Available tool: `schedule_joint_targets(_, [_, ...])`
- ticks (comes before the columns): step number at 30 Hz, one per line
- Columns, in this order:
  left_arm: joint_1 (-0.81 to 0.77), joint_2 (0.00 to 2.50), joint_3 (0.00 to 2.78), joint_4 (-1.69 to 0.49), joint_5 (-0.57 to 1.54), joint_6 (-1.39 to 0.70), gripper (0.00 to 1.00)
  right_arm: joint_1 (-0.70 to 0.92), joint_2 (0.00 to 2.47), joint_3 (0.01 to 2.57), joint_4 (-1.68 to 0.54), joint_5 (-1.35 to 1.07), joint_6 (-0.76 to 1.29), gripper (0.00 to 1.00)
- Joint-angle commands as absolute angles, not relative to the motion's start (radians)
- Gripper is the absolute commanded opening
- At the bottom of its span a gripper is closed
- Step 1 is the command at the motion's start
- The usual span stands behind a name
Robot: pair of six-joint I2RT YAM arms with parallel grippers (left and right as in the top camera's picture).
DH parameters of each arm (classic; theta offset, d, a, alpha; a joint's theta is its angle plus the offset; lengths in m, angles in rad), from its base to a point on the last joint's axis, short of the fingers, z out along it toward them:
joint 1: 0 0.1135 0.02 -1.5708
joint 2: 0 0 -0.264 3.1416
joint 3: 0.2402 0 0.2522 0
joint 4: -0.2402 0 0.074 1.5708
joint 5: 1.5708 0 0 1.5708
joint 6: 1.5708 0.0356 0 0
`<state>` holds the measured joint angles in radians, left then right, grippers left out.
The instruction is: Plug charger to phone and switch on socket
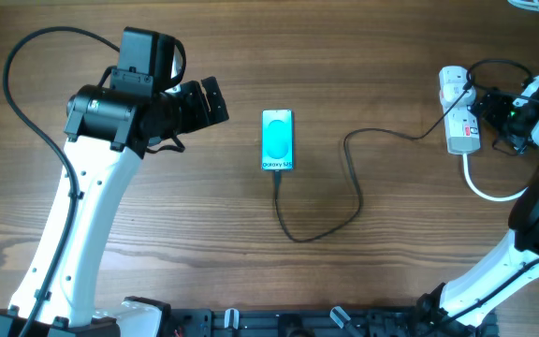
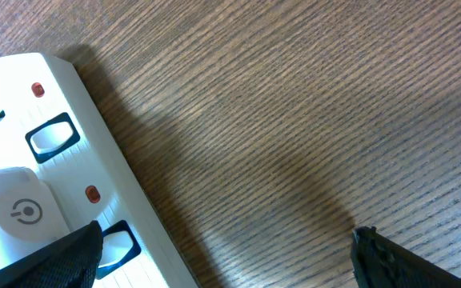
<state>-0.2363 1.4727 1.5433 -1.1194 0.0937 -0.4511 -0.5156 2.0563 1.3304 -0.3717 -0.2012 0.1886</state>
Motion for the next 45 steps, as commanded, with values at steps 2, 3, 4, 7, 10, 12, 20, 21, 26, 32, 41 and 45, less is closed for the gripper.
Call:
schedule_joint_targets(2, [-0.237, 1.473, 1.542, -1.119, 0.076, -0.457, 1.0, -0.477, 2.072, 1.331, -0.38, -0.129, 0.183, 1.0])
schedule_joint_targets(3, [-0.237, 1.473, 1.542, -1.119, 0.076, -0.457, 1.0, -0.464, 2.072, 1.331, -0.382, -0.094, 0.183, 1.0])
schedule_joint_targets(4, [-0.237, 1.473, 1.542, -1.119, 0.076, -0.457, 1.0, -0.449, 2.072, 1.331, -0.382, -0.059, 0.183, 1.0])
schedule_joint_targets(7, [-0.237, 1.473, 1.542, -1.119, 0.076, -0.457, 1.0, -0.427, 2.072, 1.331, -0.382, -0.046, 0.182, 1.0])
schedule_joint_targets(10, [-0.237, 1.473, 1.542, -1.119, 0.076, -0.457, 1.0, -0.425, 2.072, 1.331, -0.389, -0.124, 0.128, 1.0])
schedule_joint_targets(12, [-0.237, 1.473, 1.542, -1.119, 0.076, -0.457, 1.0, -0.425, 2.072, 1.331, -0.403, -0.129, 0.13, 1.0])
schedule_joint_targets(20, [-0.237, 1.473, 1.542, -1.119, 0.076, -0.457, 1.0, -0.426, 2.072, 1.331, -0.426, -0.045, 0.199, 1.0])
schedule_joint_targets(21, [-0.237, 1.473, 1.542, -1.119, 0.076, -0.457, 1.0, -0.426, 2.072, 1.331, -0.426, -0.05, 0.2, 1.0])
schedule_joint_targets(26, [-0.237, 1.473, 1.542, -1.119, 0.076, -0.457, 1.0, -0.426, 2.072, 1.331, -0.435, -0.142, 0.186, 1.0])
schedule_joint_targets(32, [-0.237, 1.473, 1.542, -1.119, 0.076, -0.457, 1.0, -0.426, 2.072, 1.331, -0.461, -0.112, 0.239, 1.0])
schedule_joint_targets(41, [-0.237, 1.473, 1.542, -1.119, 0.076, -0.457, 1.0, -0.426, 2.07, 1.331, -0.504, -0.113, 0.239, 1.0])
schedule_joint_targets(45, [-0.237, 1.473, 1.542, -1.119, 0.076, -0.457, 1.0, -0.426, 2.068, 1.331, -0.522, -0.112, 0.238, 1.0])
